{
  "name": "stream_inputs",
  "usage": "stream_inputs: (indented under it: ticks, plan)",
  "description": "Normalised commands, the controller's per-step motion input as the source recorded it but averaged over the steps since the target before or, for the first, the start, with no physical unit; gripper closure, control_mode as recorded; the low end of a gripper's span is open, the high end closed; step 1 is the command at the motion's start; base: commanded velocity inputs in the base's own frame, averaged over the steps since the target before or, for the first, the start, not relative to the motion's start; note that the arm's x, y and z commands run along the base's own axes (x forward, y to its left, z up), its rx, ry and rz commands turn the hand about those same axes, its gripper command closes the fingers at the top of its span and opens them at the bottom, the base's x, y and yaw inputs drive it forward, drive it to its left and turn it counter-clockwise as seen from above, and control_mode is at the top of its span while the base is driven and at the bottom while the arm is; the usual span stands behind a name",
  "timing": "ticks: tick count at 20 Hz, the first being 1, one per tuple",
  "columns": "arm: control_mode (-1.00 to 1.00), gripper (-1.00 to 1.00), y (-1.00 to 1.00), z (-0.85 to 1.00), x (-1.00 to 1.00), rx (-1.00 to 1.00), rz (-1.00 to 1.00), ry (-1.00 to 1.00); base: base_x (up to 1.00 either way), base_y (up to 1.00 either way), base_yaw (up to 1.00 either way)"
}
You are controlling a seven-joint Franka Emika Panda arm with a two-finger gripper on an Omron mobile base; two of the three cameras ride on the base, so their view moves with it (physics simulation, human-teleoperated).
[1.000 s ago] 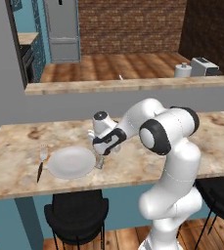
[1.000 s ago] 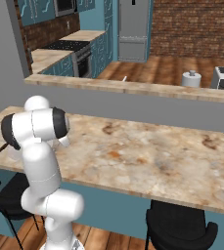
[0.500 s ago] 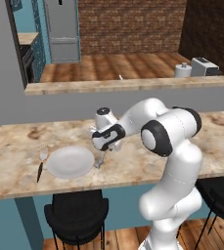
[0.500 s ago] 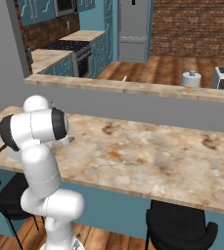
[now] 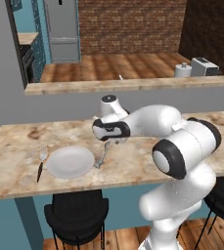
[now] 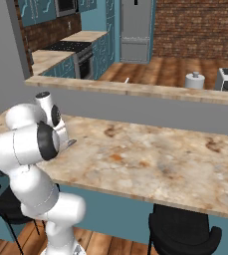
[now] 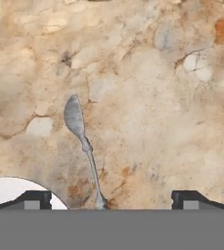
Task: Take the fork and place it on the left side of the plate. Then take the spoon and place it on the right side of the plate. Make sure they're directly next to the plate.
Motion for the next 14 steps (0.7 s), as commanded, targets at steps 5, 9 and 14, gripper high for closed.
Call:
stream_inputs:
  ticks: [5,9,14]
  plan:
    - [-1.0,-1.0,-0.05,0.54,-0.98,0.06,0.11,0.02,0.0,0.0,0.0]
    - [-1.0,-1.0,-0.13,0.51,-1.0,0.03,0.26,0.04,0.0,0.0,0.0]
    - [-1.0,-1.0,-0.36,0.36,-1.0,0.0,0.29,0.01,0.0,0.0,0.0]
